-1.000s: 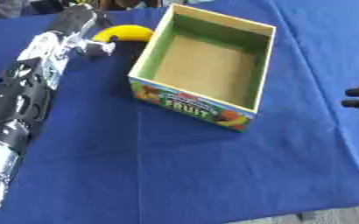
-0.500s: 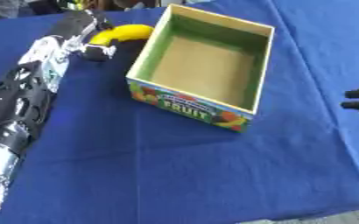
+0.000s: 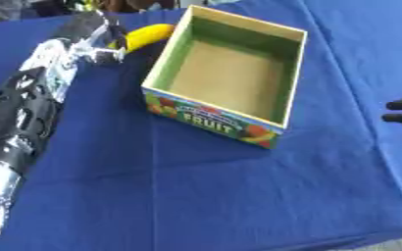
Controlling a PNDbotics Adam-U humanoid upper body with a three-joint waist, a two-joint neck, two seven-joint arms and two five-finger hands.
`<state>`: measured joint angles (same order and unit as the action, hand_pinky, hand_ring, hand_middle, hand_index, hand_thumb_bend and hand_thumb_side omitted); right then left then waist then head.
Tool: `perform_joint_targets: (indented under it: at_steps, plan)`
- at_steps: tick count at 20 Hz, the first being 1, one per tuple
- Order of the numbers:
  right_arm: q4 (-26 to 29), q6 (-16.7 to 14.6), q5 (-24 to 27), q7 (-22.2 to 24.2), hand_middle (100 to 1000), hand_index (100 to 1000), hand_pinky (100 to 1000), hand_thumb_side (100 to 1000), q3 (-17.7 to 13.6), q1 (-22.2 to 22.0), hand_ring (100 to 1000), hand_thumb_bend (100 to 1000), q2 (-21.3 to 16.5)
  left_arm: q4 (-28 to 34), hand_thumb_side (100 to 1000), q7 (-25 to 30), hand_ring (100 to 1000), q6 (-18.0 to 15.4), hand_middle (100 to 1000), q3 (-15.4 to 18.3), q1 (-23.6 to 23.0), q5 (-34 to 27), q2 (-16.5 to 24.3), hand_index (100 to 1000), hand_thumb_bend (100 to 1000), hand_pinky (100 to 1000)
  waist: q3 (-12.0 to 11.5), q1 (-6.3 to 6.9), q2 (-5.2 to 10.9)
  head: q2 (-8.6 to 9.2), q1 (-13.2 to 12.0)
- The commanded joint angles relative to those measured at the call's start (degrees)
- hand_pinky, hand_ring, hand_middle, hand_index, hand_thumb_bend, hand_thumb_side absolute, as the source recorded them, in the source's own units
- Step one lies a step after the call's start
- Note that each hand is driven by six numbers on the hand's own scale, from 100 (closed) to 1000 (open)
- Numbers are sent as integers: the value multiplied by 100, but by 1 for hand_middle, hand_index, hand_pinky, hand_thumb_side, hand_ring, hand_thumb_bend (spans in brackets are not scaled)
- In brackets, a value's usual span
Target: Pick up objects on the table and place them in the box.
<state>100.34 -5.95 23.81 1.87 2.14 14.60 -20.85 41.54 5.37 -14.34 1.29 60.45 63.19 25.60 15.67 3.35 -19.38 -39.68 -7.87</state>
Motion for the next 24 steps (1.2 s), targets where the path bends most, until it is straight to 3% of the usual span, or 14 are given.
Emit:
perform_joint_targets:
  at_steps: [1,6,24]
  plan:
    - [87,-24,-12,-2,543,760,634,806,-45,30,671,100,-64,-16,127,52,408,45,396,10,-5,29,39,564,100,476,-16,-60,116,43,19]
    - [82,-28,-2,-5,543,760,634,806,-54,16,672,100,-67,1,139,-37,379,75,362,22,-16,-233,54,517,100,453,-46,-85,147,36,29]
    - [82,-51,30,-7,542,761,634,805,-78,-44,673,100,-89,609,148,322,375,47,355,-69,89,-960,303,510,100,461,-88,-174,249,-10,65]
